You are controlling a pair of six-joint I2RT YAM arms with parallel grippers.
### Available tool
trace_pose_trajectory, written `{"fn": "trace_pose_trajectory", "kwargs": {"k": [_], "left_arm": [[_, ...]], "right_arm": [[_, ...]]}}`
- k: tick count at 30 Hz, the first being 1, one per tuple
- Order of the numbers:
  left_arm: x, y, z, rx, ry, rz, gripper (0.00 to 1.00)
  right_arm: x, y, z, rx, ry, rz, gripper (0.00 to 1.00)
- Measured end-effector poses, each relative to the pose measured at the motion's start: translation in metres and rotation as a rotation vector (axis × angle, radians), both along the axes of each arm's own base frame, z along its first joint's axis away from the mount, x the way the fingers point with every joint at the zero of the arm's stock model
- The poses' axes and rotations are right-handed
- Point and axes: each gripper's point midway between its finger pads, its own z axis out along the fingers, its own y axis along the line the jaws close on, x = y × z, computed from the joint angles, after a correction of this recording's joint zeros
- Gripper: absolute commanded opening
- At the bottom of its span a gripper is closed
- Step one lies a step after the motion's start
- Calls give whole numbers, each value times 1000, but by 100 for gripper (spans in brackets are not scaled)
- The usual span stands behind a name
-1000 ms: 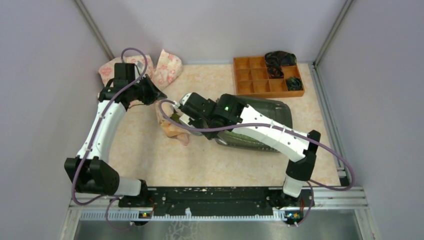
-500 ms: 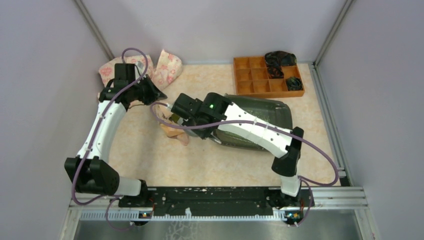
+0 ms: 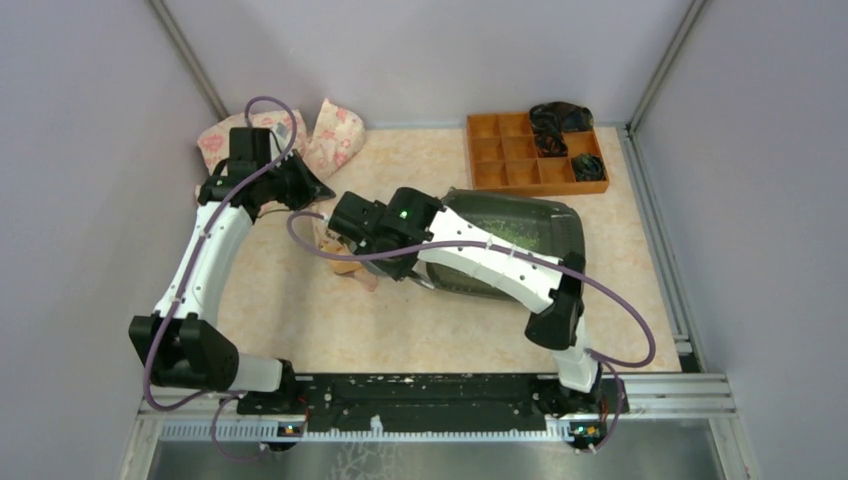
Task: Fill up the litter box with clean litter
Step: 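Scoop the cat litter from the cat litter bag.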
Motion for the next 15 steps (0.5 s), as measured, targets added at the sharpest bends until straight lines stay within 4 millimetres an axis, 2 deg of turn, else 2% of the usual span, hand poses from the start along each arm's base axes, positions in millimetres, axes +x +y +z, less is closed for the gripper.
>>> {"fn": "trace_pose_trajectory", "kwargs": {"k": [9, 15], "left_arm": [[-1, -2, -3, -8, 5, -11, 4], [-2, -3, -4, -11, 8, -18, 4]], "right_arm": [[-10, 12, -1, -1, 1, 33, 0], [-5, 25, -8, -4, 5, 32, 0]]}}
